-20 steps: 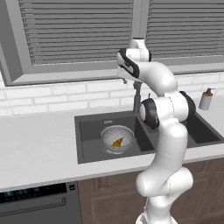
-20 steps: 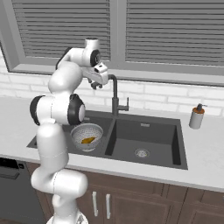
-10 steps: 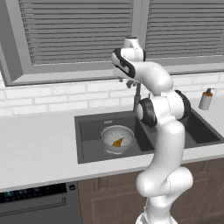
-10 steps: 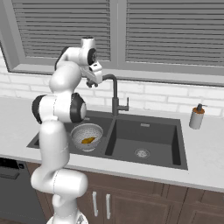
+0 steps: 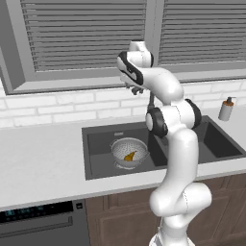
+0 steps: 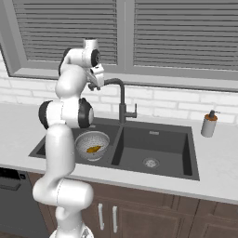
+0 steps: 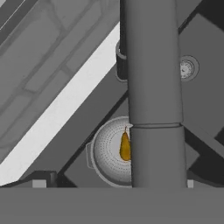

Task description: Put the colander in the sink, put the pear in the colander, and turn on the sink faucet and pour water over the colander.

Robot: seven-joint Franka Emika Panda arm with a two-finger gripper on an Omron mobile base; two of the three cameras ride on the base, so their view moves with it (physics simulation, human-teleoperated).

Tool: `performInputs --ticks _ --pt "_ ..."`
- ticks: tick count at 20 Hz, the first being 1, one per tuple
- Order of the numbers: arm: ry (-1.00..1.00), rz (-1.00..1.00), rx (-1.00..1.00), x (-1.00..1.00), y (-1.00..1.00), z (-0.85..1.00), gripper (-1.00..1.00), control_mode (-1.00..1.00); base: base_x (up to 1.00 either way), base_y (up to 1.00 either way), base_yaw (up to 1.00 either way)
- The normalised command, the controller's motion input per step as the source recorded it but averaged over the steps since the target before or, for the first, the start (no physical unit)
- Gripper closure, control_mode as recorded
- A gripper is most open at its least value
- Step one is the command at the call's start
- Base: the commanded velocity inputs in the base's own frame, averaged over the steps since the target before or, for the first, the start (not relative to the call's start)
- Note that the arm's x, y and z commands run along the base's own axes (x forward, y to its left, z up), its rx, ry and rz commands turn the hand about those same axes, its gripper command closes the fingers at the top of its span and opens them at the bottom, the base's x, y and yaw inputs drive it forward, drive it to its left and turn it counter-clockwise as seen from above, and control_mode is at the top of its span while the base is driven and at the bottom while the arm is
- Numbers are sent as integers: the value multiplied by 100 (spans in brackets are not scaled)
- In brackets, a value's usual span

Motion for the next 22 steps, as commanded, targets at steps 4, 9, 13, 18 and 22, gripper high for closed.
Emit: performInputs --ticks 4,9,13,18,22 --pt "0 -1 5 53 0 -37 -100 -100 0 0 0" --pt "-1 0 4 32 -2 -39 -100 -100 0 0 0" --pt "-5 0 4 29 -5 -40 -100 -100 0 0 0" --pt "-6 0 4 -5 -17 -39 -100 -100 0 0 0" --pt "-10 0 0 -34 -27 -23 -100 -100 0 0 0"
